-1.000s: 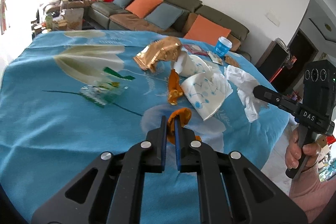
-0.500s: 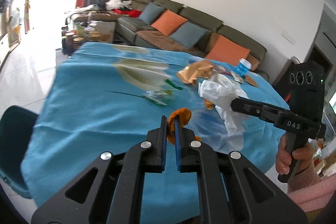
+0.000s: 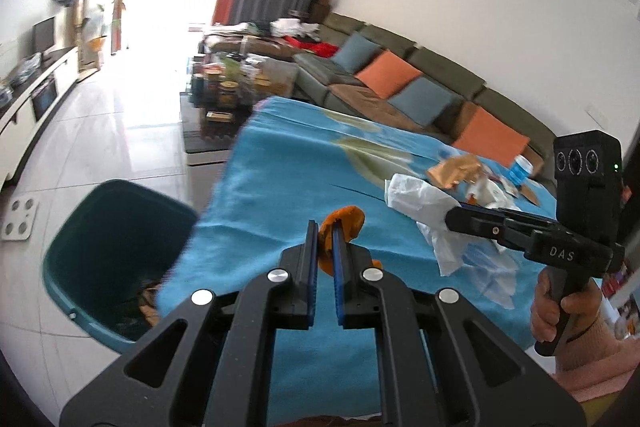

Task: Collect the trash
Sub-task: 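Carry the orange peel and tissue over the teal trash bin with both tools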

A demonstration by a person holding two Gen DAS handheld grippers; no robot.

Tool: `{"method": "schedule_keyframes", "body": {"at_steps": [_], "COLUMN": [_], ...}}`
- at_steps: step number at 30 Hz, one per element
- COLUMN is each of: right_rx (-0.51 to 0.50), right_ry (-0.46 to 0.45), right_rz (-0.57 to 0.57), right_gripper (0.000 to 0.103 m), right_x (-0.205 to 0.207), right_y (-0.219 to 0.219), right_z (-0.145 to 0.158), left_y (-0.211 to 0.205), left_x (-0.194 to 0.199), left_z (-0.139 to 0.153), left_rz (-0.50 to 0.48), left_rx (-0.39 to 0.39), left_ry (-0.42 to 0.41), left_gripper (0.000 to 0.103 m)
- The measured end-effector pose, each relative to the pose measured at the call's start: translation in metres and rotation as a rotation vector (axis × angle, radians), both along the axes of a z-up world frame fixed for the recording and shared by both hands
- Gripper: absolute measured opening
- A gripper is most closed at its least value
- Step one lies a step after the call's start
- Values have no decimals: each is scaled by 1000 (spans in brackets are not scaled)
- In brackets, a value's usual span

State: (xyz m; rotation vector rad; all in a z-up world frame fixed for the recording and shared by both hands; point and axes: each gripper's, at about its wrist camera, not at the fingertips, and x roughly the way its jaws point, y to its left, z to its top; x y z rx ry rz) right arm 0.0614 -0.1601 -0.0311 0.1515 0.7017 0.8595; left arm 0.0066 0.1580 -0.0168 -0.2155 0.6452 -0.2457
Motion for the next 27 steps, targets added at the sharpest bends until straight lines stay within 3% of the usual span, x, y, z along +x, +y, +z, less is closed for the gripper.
{"method": "schedule_keyframes", "body": {"at_steps": [13,27], "right_rx": [-19,-55], "right_ry": [-1,29], "right_rz": [145,214], "right_gripper": [11,11], "right_x": [24,46], "right_y": [80,141], "right_z": [5,-5], "left_y": [69,131], "left_x": [-15,-18], "left_z": [1,-20], "left_rz": [187,323], "left_rx": [10,13], "left_ry": [1,60], "left_gripper": [7,7]}}
